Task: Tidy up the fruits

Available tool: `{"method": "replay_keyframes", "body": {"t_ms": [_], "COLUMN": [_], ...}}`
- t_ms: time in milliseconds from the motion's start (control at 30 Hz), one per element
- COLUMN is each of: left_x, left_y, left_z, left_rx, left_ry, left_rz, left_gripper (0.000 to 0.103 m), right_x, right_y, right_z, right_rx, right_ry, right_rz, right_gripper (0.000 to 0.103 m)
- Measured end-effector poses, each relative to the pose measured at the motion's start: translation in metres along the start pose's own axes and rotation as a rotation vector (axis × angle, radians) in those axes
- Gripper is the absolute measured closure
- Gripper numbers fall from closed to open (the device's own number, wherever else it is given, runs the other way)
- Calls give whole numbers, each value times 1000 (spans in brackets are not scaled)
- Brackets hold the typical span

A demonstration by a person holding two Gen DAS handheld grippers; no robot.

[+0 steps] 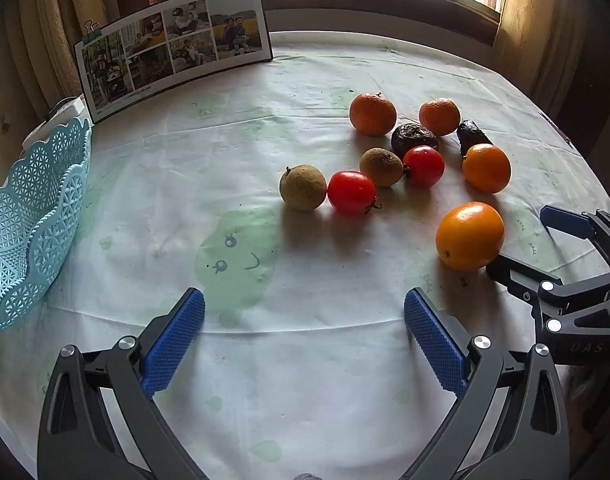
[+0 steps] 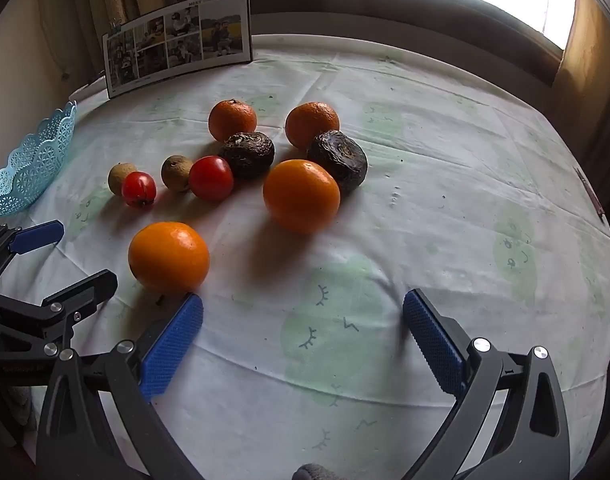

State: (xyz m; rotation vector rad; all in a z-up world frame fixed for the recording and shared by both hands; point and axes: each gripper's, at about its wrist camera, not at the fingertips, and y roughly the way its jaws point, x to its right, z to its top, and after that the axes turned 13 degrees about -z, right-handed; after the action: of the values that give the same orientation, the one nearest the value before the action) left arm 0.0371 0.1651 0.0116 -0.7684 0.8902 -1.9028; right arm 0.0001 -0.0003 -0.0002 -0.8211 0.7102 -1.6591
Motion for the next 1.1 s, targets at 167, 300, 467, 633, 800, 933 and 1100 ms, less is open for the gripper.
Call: {"method": "replay_keyframes", "body": {"t_ms": [167,300,467,633,800,933,1100], "left_x": [0,0,0,0,0,0,0], "left_y": [0,0,0,0,0,0,0], "left_z": [0,0,0,0,0,-1,0], "left_rx": [0,0,0,0,0,0,0], "left_ry": [1,1,1,1,0,0,0], "left_rz": [1,1,0,0,0,0,-1], "left_gripper": [2,2,2,2,2,2,2], "right_x": [2,1,0,0,0,0,3], "right_y": [1,1,1,1,1,0,0], "right_z": [1,-1,-1,-1,-1,0,1], "right_rx": [-1,6,6,6,6,3,-9], "right_ry": [7,1,1,1,2,3,-30], "right_rz": [-5,-13,-14,-14,-15,-17,4], "right_gripper": [5,5,5,5,5,5,5]}}
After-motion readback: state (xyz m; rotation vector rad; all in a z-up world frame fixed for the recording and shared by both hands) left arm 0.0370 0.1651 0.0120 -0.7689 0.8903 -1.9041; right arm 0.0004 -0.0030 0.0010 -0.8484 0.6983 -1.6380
